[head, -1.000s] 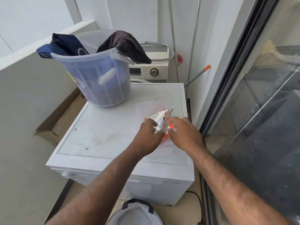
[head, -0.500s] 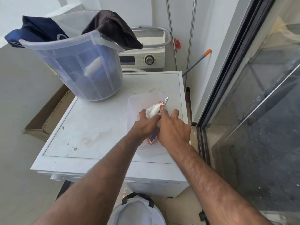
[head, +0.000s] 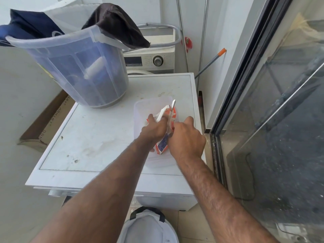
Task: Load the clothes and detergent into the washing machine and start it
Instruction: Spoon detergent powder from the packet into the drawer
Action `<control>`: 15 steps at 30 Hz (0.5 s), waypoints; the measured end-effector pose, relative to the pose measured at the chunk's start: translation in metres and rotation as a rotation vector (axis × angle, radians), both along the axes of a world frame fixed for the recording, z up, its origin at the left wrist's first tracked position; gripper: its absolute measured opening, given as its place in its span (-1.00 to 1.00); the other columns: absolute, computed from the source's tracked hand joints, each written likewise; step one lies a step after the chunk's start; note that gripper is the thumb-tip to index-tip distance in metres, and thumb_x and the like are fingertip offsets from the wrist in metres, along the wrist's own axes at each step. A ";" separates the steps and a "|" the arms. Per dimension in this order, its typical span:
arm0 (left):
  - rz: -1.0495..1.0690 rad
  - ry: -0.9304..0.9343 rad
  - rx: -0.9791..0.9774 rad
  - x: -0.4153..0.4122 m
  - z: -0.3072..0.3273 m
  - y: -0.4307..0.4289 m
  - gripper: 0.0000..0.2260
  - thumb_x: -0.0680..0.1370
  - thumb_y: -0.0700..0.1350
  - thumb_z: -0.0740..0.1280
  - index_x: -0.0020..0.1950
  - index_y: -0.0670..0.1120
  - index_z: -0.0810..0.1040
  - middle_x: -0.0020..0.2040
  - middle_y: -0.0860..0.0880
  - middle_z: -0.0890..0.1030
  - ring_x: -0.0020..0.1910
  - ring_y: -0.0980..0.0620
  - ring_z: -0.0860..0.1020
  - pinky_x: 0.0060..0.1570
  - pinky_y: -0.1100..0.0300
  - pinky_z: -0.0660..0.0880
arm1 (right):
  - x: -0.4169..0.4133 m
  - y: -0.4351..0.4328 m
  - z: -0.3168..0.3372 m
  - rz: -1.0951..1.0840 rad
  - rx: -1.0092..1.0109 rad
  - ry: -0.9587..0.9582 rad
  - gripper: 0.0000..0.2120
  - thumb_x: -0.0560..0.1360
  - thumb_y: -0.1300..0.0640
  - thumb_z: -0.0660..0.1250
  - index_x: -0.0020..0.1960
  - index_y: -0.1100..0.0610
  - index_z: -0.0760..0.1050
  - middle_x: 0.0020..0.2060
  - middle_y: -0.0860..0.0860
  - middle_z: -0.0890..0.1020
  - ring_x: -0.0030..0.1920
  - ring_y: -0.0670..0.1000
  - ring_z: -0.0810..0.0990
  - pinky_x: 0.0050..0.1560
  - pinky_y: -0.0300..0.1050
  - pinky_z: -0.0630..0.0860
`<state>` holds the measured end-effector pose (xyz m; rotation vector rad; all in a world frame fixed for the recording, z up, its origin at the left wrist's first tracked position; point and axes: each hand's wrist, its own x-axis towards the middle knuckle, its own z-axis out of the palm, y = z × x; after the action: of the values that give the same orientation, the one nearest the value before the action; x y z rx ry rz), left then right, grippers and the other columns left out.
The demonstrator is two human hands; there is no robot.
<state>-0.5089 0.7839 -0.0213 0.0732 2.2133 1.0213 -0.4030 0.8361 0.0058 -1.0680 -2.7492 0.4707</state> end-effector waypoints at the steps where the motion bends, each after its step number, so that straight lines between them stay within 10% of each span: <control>1: 0.016 0.010 0.016 -0.004 -0.009 0.002 -0.06 0.21 0.68 -0.08 0.53 0.32 0.06 0.53 -0.14 0.39 0.37 -0.36 0.47 0.08 -0.33 0.56 | 0.000 0.000 -0.001 -0.004 -0.003 0.013 -0.71 0.64 -0.10 0.32 0.26 0.04 0.59 0.18 0.07 0.46 -0.03 0.11 0.69 -0.17 -0.09 0.37; 7: 0.101 0.007 0.100 -0.006 -0.016 -0.001 -0.32 0.46 0.51 -0.17 0.45 0.28 0.32 0.44 -0.08 0.50 0.38 -0.26 0.46 0.34 -0.31 0.43 | -0.002 0.001 -0.012 -0.016 0.062 0.114 -0.76 0.64 -0.02 0.32 0.21 0.02 0.66 0.13 0.04 0.50 0.15 0.09 0.48 -0.07 -0.03 0.43; 10: 0.103 -0.078 0.186 0.009 0.016 -0.007 -0.44 0.67 0.36 -0.19 0.34 0.12 0.44 0.18 -0.08 0.63 0.07 -0.08 0.60 0.06 0.04 0.53 | -0.004 0.001 -0.020 -0.029 0.150 0.271 -0.92 0.55 0.09 0.45 -0.01 0.04 0.71 0.04 0.02 0.56 0.09 0.13 0.49 -0.10 0.00 0.32; 15: 0.122 -0.292 0.300 0.012 0.043 -0.020 -0.28 0.65 0.39 -0.27 0.02 0.03 0.59 -0.06 -0.12 0.64 0.06 -0.19 0.58 0.25 -0.24 0.47 | -0.004 0.001 -0.026 -0.023 0.227 0.398 -0.90 0.60 0.05 0.39 0.03 0.04 0.65 0.01 -0.01 0.61 0.07 0.10 0.49 -0.02 0.04 0.33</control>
<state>-0.4965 0.7639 0.0219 -0.0748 1.8083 1.3353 -0.4073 0.8369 -0.0197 -0.8442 -2.3698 0.3172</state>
